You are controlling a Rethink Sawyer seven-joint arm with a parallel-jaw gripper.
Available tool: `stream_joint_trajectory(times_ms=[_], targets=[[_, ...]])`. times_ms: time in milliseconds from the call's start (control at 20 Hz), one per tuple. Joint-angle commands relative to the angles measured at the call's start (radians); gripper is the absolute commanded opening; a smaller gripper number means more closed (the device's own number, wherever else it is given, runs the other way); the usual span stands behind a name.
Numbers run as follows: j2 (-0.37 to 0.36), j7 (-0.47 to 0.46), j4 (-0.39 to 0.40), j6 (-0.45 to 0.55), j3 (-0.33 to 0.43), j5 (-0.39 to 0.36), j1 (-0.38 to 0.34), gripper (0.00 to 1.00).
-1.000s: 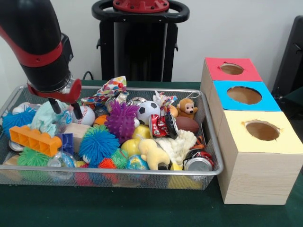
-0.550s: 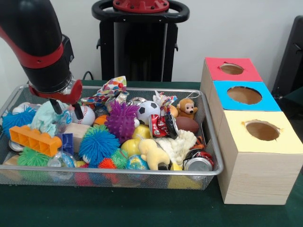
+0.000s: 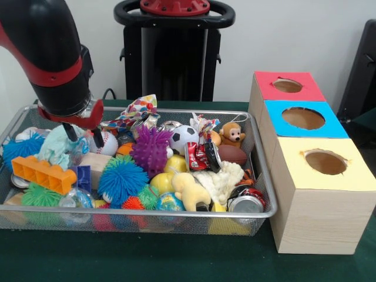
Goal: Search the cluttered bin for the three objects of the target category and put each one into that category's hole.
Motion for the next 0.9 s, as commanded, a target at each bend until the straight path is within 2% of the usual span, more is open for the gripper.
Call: stream_joint_trajectory(times_ms=[50, 500, 900], targets=[[0.047, -0.012, 0.056, -0.032, 0.041, -0.08, 0.018, 1.0], [0.04, -0.003, 0.036, -0.025, 0.036, -0.129, 0.037, 1.0], [0.059, 0.052, 0.015, -0.064, 0.032, -0.152, 0.076, 1.0]])
